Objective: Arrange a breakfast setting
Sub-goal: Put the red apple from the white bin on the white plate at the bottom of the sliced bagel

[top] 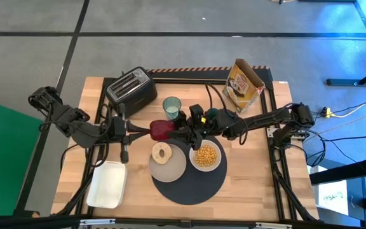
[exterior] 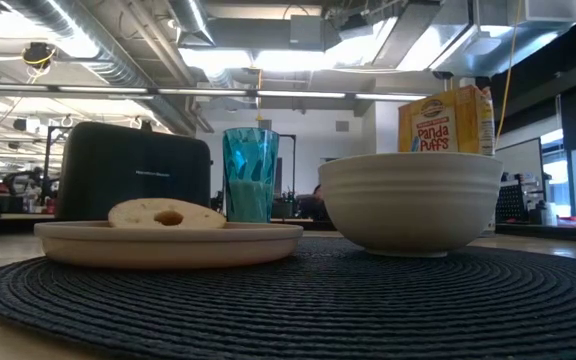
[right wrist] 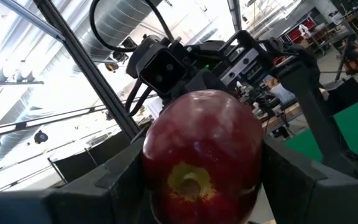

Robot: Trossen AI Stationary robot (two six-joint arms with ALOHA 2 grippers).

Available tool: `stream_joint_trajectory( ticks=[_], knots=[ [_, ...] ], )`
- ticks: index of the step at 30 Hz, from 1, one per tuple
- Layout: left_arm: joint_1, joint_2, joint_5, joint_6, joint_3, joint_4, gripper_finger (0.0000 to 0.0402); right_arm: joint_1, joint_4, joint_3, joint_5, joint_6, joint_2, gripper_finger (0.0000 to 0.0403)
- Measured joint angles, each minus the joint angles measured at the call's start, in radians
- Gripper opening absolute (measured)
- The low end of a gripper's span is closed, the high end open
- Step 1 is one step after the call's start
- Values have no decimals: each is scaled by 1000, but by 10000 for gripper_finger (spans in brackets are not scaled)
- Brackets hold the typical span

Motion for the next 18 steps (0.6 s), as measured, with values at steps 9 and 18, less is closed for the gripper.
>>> stream_joint_trajectory(
  ticks=[9, 18],
  knots=[
    [0, 1, 2, 23, 0, 12, 63, 0, -3, 2, -13, 0, 0, 245],
    [0, 0, 24, 27, 0, 11, 83, 0, -8, 2, -18, 0, 0, 245]
  ],
)
